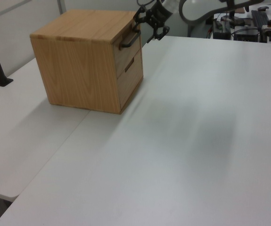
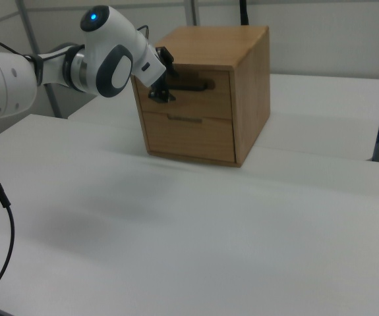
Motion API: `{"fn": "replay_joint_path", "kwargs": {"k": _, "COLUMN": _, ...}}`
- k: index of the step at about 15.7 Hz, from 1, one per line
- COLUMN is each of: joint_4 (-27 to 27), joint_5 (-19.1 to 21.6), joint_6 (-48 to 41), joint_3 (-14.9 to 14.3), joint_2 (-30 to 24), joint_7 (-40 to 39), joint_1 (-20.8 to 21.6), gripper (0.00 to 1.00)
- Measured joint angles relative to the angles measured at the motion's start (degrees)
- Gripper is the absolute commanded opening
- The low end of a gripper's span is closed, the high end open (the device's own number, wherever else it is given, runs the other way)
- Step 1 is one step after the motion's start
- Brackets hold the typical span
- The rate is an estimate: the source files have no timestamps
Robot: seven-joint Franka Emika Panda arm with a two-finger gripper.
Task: Open the drawer by sliding it
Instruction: 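Close the gripper on the black bar handle of the upper drawer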
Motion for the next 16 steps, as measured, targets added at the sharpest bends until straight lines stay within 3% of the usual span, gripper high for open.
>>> {"fn": "replay_joint_path", "kwargs": {"k": 2, "joint_4": 1.41, "joint_5": -0.24, "joint_6": 1.46, "joint_3": -1.79, "joint_2": 2.20, "joint_7": 1.17, "joint_1": 1.23, "gripper": 0.48}}
{"fn": "replay_joint_path", "kwargs": {"k": 8, "joint_4": 4.50, "joint_5": -0.25, "joint_6": 2.80, "joint_3": -4.09, "joint_2": 5.34, "joint_7": 2.15, "joint_1": 2.19, "gripper": 0.16}}
{"fn": "replay_joint_path", "kwargs": {"k": 13, "joint_4": 4.27, "joint_5": -0.55, "joint_6": 2.55, "joint_3": -4.26, "joint_2": 5.34, "joint_7": 3.46, "joint_1": 2.19, "gripper": 0.05}}
{"fn": "replay_joint_path", "kwargs": {"k": 16, "joint_4": 4.05, "joint_5": -0.55, "joint_6": 2.55, "joint_3": -4.26, "joint_2": 5.17, "joint_7": 3.57, "joint_1": 2.20, "gripper": 0.04}}
